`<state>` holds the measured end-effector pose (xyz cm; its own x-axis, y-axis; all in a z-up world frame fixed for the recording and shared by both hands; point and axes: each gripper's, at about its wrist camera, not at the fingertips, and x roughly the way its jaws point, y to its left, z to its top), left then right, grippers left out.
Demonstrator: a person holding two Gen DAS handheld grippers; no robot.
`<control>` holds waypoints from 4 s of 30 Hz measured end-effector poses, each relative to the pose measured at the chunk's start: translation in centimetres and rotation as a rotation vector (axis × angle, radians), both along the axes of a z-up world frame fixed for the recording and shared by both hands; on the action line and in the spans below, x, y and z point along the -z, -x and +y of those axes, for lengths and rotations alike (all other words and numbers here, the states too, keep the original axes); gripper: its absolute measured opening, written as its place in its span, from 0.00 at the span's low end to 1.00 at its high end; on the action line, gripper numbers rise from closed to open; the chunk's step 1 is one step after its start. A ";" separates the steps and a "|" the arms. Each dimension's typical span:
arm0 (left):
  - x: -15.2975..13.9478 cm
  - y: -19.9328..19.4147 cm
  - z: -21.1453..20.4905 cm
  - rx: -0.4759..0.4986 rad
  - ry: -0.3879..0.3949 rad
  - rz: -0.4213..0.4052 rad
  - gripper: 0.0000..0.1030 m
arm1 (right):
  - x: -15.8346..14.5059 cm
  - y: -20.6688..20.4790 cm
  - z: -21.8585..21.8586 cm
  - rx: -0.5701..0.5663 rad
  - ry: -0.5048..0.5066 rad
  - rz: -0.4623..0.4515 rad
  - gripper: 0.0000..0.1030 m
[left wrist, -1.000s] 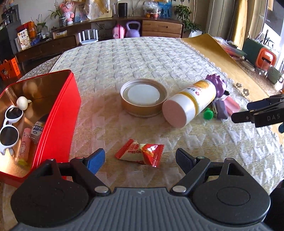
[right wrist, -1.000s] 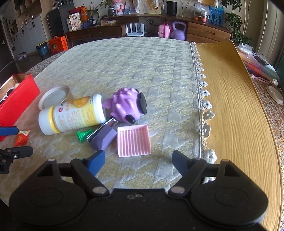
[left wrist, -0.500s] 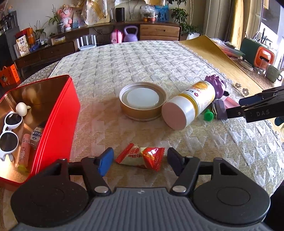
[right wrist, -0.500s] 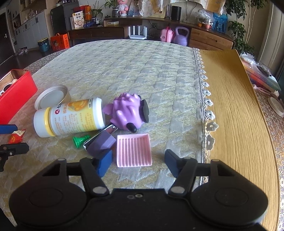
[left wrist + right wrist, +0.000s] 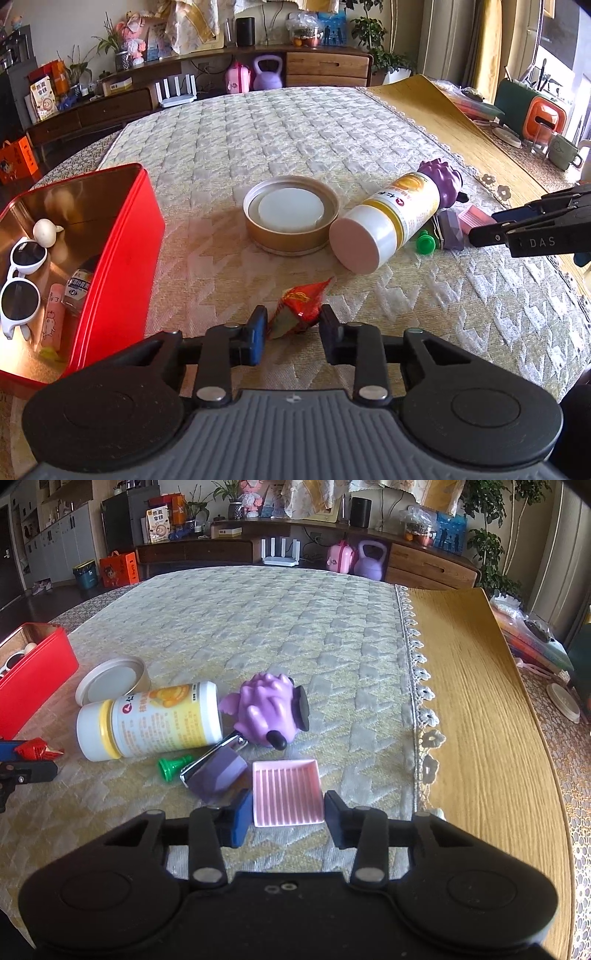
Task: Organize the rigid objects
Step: 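Grasp the red candy with the left tool while the right tool grasps the pink comb, then carry the candy and pink comb over the red tin with both tools, then open both tools to drop the candy and comb into the tin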
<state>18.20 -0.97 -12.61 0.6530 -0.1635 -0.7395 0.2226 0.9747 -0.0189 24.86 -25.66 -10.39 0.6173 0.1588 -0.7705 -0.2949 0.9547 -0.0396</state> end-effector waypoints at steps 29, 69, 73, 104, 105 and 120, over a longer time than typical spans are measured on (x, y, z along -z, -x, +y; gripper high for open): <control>-8.1 4.6 6.5 -0.102 0.094 -0.051 0.21 | -9.9 7.5 9.7 -0.248 -0.101 -0.107 0.40; -5.4 -8.6 19.1 -0.227 -0.004 0.019 0.22 | -6.2 2.4 30.6 -0.556 0.001 -0.054 0.40; -4.2 -10.1 19.3 -0.223 0.006 0.071 0.22 | -5.1 2.2 31.7 -0.569 0.025 -0.039 0.40; -1.9 -10.8 18.7 -0.222 0.025 0.151 0.28 | -4.1 1.8 30.9 -0.500 -0.050 0.023 0.42; -2.0 -10.6 18.7 -0.221 0.028 0.150 0.28 | -4.3 1.8 30.7 -0.499 -0.056 0.023 0.43; -6.1 -6.0 18.5 -0.225 0.071 0.031 0.69 | -7.6 3.7 27.6 -0.462 -0.151 -0.017 0.53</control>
